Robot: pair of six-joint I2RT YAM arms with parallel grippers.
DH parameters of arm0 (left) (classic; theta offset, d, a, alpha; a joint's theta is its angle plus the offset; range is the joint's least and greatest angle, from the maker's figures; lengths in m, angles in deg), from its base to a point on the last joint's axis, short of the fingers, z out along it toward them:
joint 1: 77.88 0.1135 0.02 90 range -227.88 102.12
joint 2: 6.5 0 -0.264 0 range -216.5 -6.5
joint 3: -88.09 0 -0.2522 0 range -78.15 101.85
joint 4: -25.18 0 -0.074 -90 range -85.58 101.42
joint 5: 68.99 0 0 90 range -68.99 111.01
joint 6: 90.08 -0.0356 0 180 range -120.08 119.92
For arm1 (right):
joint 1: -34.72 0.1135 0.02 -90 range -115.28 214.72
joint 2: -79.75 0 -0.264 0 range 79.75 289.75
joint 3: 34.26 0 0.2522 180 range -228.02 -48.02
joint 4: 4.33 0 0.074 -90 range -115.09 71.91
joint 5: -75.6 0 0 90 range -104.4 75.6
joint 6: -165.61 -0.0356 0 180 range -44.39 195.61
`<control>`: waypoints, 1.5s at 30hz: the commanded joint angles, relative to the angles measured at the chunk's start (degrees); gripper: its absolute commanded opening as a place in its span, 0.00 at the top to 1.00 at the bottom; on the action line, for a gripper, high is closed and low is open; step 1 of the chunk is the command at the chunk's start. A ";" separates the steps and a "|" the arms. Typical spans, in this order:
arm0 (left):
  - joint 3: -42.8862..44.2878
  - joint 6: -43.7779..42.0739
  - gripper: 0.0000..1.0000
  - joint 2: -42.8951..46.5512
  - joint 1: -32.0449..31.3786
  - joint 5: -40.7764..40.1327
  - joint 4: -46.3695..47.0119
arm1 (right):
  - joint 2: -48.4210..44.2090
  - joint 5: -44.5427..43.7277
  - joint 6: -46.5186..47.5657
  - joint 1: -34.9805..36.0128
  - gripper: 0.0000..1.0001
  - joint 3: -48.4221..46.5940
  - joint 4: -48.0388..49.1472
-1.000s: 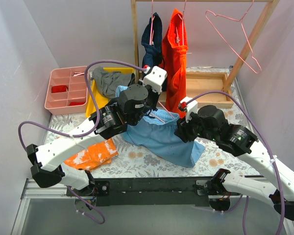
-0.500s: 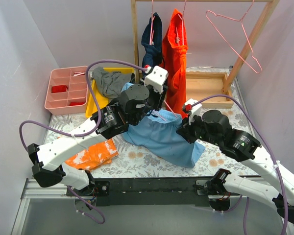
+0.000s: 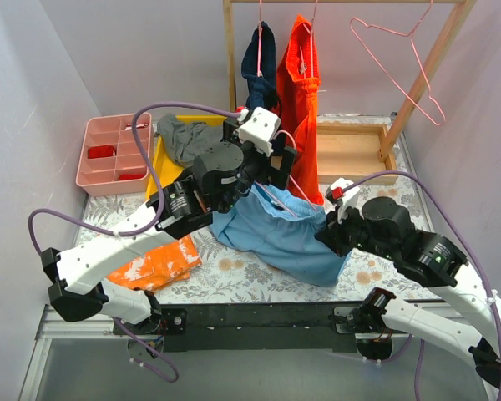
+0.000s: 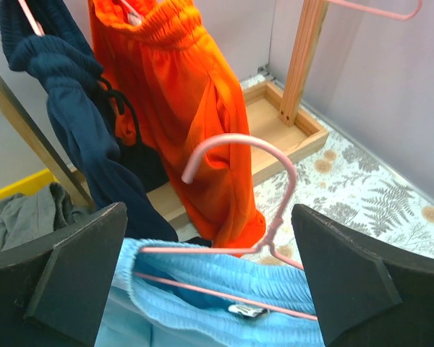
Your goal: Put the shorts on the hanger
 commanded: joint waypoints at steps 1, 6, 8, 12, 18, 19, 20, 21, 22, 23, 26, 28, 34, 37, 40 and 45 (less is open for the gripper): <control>1.25 -0.03 0.02 4.78 0.01 -0.91 3.67 | -3.96 2.38 0.16 -0.07 0.99 -5.48 -1.37; 1.07 -0.03 0.02 6.98 0.01 -1.88 5.52 | -5.29 -0.06 -0.97 -0.07 0.99 -9.96 -8.29; 1.16 -0.21 0.02 7.33 0.01 -2.14 5.70 | -5.03 -1.91 -2.03 -0.16 0.99 -13.12 -11.03; 0.72 -0.38 0.02 7.86 0.01 -2.23 6.31 | -6.61 -3.59 -3.43 -0.07 0.99 -16.03 -14.46; 0.02 -0.03 0.02 7.16 0.01 -2.06 6.58 | -8.36 -5.87 -6.16 -0.07 0.99 -20.77 -19.03; -0.33 0.06 0.02 7.16 0.01 -2.06 6.67 | -8.63 -6.40 -6.42 -0.16 0.99 -21.30 -19.65; -0.34 0.14 0.02 7.16 0.01 -1.88 6.75 | -8.98 -6.84 -6.78 -0.07 0.99 -22.09 -20.43; -0.42 0.32 0.02 7.07 0.01 -1.88 6.75 | -9.68 -7.02 -6.95 -0.16 0.99 -22.53 -20.79; -0.51 0.32 0.02 6.98 0.01 -1.71 6.84 | -10.12 -7.19 -7.39 -0.16 0.99 -22.89 -21.14; -0.60 0.49 0.02 6.81 0.01 -1.44 6.76 | -10.39 -7.63 -7.48 -0.16 0.99 -23.15 -21.67; -0.42 0.67 0.02 6.45 0.01 -1.27 6.58 | -11.27 -8.60 -7.92 -0.07 0.99 -25.08 -22.64; -0.25 0.76 0.02 6.19 0.01 -1.18 6.32 | -11.44 -9.04 -8.10 -0.16 0.99 -27.19 -23.95; -0.25 1.02 0.02 5.57 0.01 -1.18 6.14 | -11.44 -10.88 -8.36 -0.16 0.99 -33.77 -27.91; -0.43 1.11 0.02 5.22 0.01 -1.27 6.14 | -11.36 -12.37 -8.45 -0.07 0.99 -36.85 -29.93; -0.51 1.20 0.02 4.96 0.01 -1.35 6.14 | -12.32 -12.73 -8.19 -0.16 0.99 -38.18 -29.85; -0.07 1.20 0.02 4.52 0.01 -1.44 5.88 | -13.64 -14.75 -8.62 -0.16 0.99 -38.89 -29.85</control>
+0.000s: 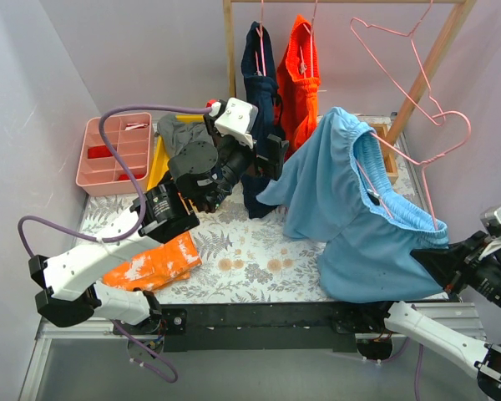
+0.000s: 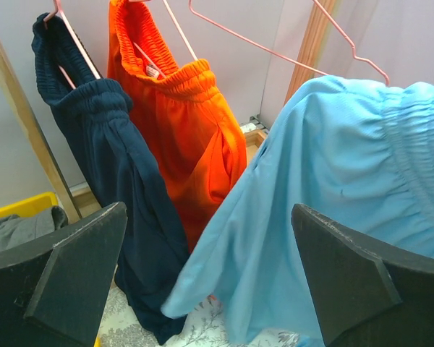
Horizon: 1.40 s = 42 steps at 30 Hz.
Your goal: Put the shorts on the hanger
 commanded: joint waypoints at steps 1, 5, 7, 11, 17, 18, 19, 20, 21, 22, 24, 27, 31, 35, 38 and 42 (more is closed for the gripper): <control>0.47 0.13 0.02 0.04 0.01 -0.13 -0.40 | -1.71 -3.69 -0.71 -0.05 0.99 -1.84 5.52; 1.00 0.04 0.02 -0.22 0.01 -0.13 -0.75 | -2.76 -5.62 -0.98 -0.14 0.99 -2.45 5.52; 1.09 -0.05 0.02 -0.31 0.01 -0.22 -0.92 | -3.38 -6.68 -1.24 -0.05 0.99 -2.80 5.60; 1.26 -0.14 0.02 -0.31 0.01 -0.22 -1.10 | -4.08 -9.57 -2.03 -0.05 0.99 -1.58 5.52; 0.83 0.30 0.02 -0.84 0.01 0.04 -1.10 | -4.69 -15.54 -3.17 -0.14 0.99 -0.26 5.60; 0.83 0.65 0.02 -1.02 0.01 0.22 -1.10 | -4.78 -16.52 -3.26 -0.14 0.99 0.09 5.61; 0.65 0.83 0.02 -1.19 0.01 0.83 -1.01 | -4.87 -17.48 -3.78 -0.14 0.99 0.36 5.52; 0.56 1.35 0.02 -1.37 0.01 1.10 -0.93 | -4.87 -18.97 -3.96 -0.14 0.99 0.97 5.52; 0.47 1.53 0.02 -1.54 0.01 1.36 -0.75 | -4.87 -19.68 -4.14 -0.14 0.99 1.24 5.60; 0.39 1.71 0.02 -1.72 0.01 1.62 -0.66 | -4.78 -20.30 -4.58 -0.14 0.99 1.50 5.52; 0.12 2.41 0.02 -2.51 0.09 2.50 -0.49 | -4.17 -21.88 -4.76 -0.14 0.99 1.94 5.60; -0.14 3.03 0.02 -3.56 0.01 3.30 -0.31 | -2.77 -22.85 -4.58 -0.14 0.99 1.77 5.87; -0.84 3.56 0.02 -4.09 0.01 4.00 0.30 | -0.31 -24.17 -4.05 -0.14 0.99 2.20 7.18; -1.28 3.91 0.02 -4.27 0.09 4.26 0.48 | 2.59 -26.37 -2.56 -0.14 0.99 4.57 10.61; -1.99 4.17 0.02 -3.83 0.01 4.09 0.39 | 4.17 -25.32 -0.37 -0.14 0.99 7.30 16.14; -2.86 4.61 0.02 -2.78 0.09 4.00 -0.13 | 7.95 -25.14 2.36 -0.14 0.99 9.23 21.86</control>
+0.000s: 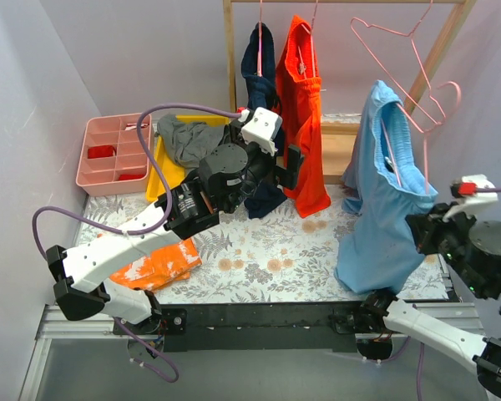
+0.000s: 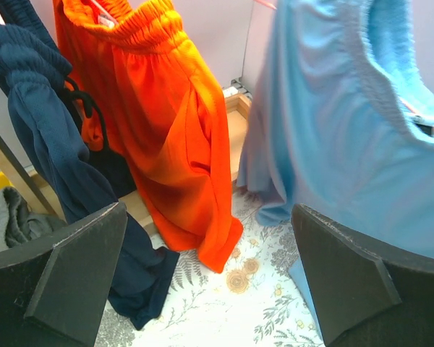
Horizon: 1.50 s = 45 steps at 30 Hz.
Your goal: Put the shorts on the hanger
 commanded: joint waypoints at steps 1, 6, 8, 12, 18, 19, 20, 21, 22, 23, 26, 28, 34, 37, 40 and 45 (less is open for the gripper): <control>-1.77 0.74 0.02 2.73 0.09 0.22 -0.16 | 4.72 -1.88 3.98 -0.07 0.99 0.82 15.59; -2.92 0.65 0.02 4.40 0.09 -0.31 -0.51 | 11.05 -3.99 5.30 -0.07 0.99 -0.67 19.72; -3.53 0.48 0.02 5.28 0.09 -0.57 -0.51 | 13.42 -5.30 6.18 -0.07 0.99 -1.98 20.34; -3.97 0.65 0.02 6.08 0.09 -0.14 -0.60 | 17.82 -8.91 8.20 -0.07 0.99 -5.50 20.60; -4.33 1.62 0.02 6.43 0.09 1.36 -1.12 | 20.64 -12.25 12.06 -0.16 0.99 -3.57 25.17; -4.33 1.80 0.02 6.43 0.09 1.53 -1.21 | 21.07 -12.17 12.42 -0.34 0.99 -3.22 26.05; -4.33 1.88 0.02 6.43 0.09 1.62 -1.30 | 21.86 -12.08 12.68 -0.51 0.99 -3.05 26.49; -4.33 1.88 0.02 6.43 0.01 1.80 -1.47 | 22.13 -11.64 13.38 -0.95 0.99 -2.87 27.10; -4.24 1.88 0.02 6.51 0.09 1.71 -1.56 | 22.48 -9.64 13.91 -2.78 0.99 -2.35 28.76; -4.24 1.88 0.02 6.43 0.09 1.80 -1.56 | 22.92 -8.05 14.44 -4.19 0.99 -2.17 29.74; -3.97 1.88 0.02 6.69 0.09 1.89 -2.09 | 24.85 1.78 16.11 -13.84 0.99 -1.47 32.20; -4.06 1.88 0.02 6.95 0.09 1.80 -2.27 | 26.00 9.84 16.72 -21.47 0.99 -1.11 33.61; -3.89 1.53 0.02 7.31 0.09 1.36 -2.97 | 31.78 25.41 17.25 -34.32 0.99 -4.62 36.95; -3.54 1.45 0.02 7.31 0.09 1.18 -3.32 | 35.39 33.15 16.90 -37.68 0.99 -8.31 37.13; -2.92 1.36 0.02 7.31 0.09 1.01 -4.20 | 37.59 36.87 16.73 -39.36 0.99 -10.86 37.48; -2.22 1.36 0.02 7.22 0.09 1.54 -5.69 | 39.44 37.58 16.11 -40.15 0.99 -13.06 39.24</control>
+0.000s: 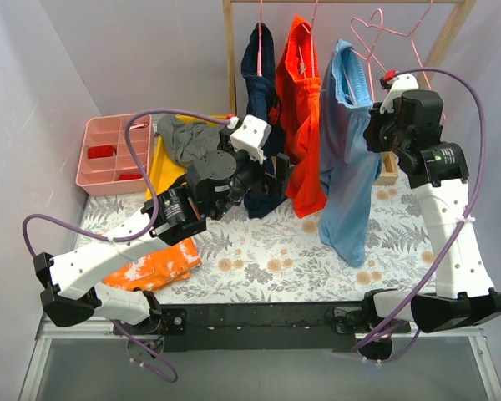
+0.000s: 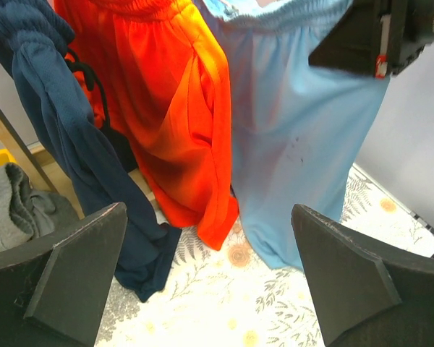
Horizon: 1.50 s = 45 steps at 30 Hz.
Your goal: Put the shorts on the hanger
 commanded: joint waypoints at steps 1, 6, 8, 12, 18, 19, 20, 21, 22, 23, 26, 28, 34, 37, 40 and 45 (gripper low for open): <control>1.74 -0.26 0.02 2.26 0.09 0.36 -2.33 | 0.82 5.19 -0.24 -0.77 0.99 -8.12 9.67; 1.65 -0.08 0.02 2.17 0.09 0.62 -2.15 | 3.91 5.28 -0.41 -0.77 0.99 -13.05 9.75; 1.56 0.09 0.02 2.08 0.09 0.71 -1.98 | 5.49 5.10 -0.59 -0.85 0.99 -15.59 9.49; 1.74 0.36 0.02 1.56 0.09 1.41 -1.45 | 9.00 4.66 -0.59 -0.85 0.99 -20.26 7.91; 1.92 1.06 0.02 1.20 0.09 2.29 -0.83 | 13.31 3.61 -1.20 -0.85 0.99 -22.72 7.20; 1.92 1.23 0.02 1.11 0.09 2.38 -0.83 | 14.18 3.95 -1.38 -0.77 0.99 -22.64 7.20; 1.92 1.32 0.02 1.11 0.09 2.38 -0.83 | 14.72 4.05 -1.56 -0.77 0.99 -22.64 7.29; 1.83 1.32 0.02 1.20 0.09 2.46 -0.83 | 15.16 4.13 -1.82 -0.77 0.99 -22.55 7.47; 1.65 1.41 0.02 1.29 0.09 2.38 -0.83 | 15.94 3.96 -1.82 -0.77 0.99 -22.81 7.55; 1.48 1.50 0.02 1.38 0.09 2.29 -0.83 | 16.39 3.61 -1.91 -0.77 0.99 -22.90 7.55; 0.69 1.67 0.02 2.25 0.09 2.03 -0.83 | 17.62 2.64 -1.91 -0.77 0.99 -23.95 7.03; -0.19 1.76 0.02 3.04 0.09 1.59 -0.83 | 17.97 2.73 -2.43 -0.77 0.99 -24.22 6.68; -2.74 2.73 0.02 4.19 0.09 1.58 -1.18 | 15.25 1.06 -4.63 -0.77 0.96 -19.56 6.50; -3.88 3.43 0.02 4.28 0.09 1.15 -2.67 | 14.20 0.45 -6.47 -0.77 0.66 -19.39 4.04; -5.11 4.48 0.02 4.89 0.09 0.88 -3.21 | 11.74 0.88 -7.44 -0.77 0.42 -18.42 2.55; -7.57 7.20 0.02 5.95 0.27 0.44 -4.61 | 5.51 3.07 -9.03 -0.77 0.30 -14.92 0.00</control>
